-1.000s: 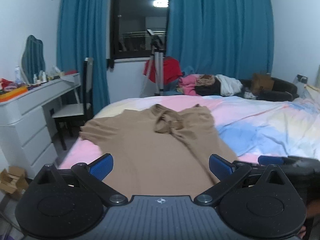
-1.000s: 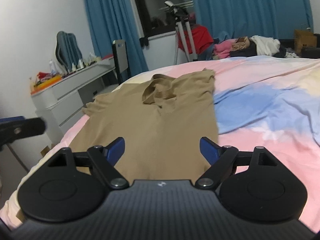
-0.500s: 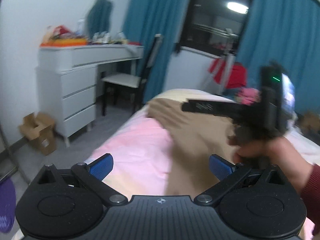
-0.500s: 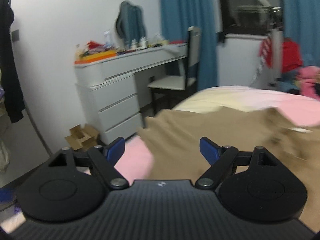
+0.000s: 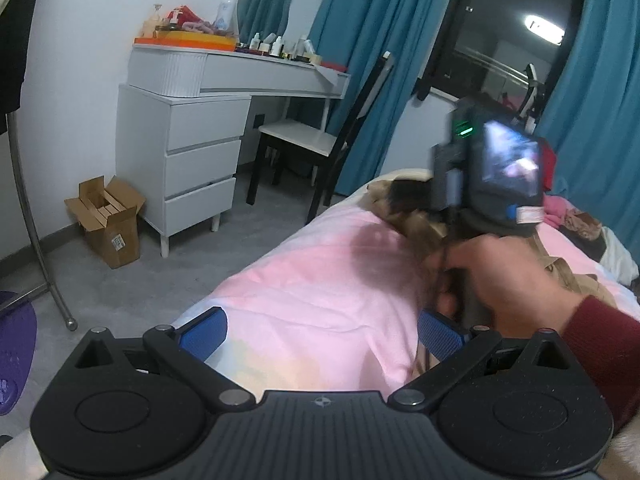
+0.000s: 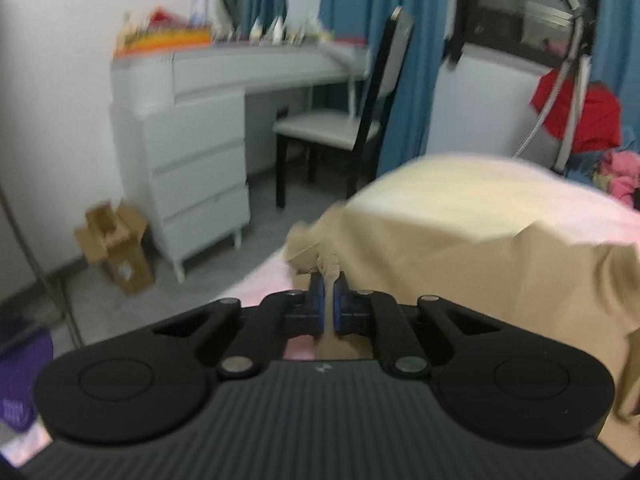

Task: Fold clothes
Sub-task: 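Grasp the shirt hem with the right gripper and lift it toward the collar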

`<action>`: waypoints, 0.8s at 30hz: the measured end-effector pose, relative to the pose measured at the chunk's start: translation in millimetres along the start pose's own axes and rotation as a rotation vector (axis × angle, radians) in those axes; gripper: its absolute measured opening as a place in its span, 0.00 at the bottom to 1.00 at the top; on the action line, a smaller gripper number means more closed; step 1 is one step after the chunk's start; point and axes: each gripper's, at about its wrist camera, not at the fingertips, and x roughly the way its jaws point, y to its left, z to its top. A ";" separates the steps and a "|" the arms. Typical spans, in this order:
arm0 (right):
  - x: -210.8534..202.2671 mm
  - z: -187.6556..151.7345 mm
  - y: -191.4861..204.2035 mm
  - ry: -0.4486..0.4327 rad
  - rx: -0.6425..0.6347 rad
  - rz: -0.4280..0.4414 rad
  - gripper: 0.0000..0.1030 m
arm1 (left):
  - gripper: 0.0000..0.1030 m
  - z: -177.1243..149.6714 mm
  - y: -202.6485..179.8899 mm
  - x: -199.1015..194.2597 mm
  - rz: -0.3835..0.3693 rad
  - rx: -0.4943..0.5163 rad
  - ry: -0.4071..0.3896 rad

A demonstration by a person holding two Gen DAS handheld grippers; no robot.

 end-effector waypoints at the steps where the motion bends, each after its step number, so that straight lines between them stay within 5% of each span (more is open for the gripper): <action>1: -8.3 5.0 -9.0 -0.026 0.025 -0.008 0.06 | 0.99 -0.5 -1.9 -2.5 0.000 0.005 -0.013; 7: -72.4 24.6 -73.0 -0.168 0.155 -0.106 0.06 | 0.99 -4.6 -23.1 -20.7 -0.006 0.035 -0.063; 12: -130.3 -3.6 -147.3 -0.250 0.329 -0.261 0.06 | 0.99 -11.5 -44.0 -29.9 -0.033 0.080 -0.082; 18: -162.5 -79.7 -224.4 -0.156 0.542 -0.427 0.06 | 0.99 -23.8 -71.9 -33.0 -0.067 0.159 -0.089; 24: -153.1 -119.4 -251.8 -0.016 0.626 -0.338 0.08 | 0.99 -34.3 -87.9 -24.0 -0.068 0.199 -0.063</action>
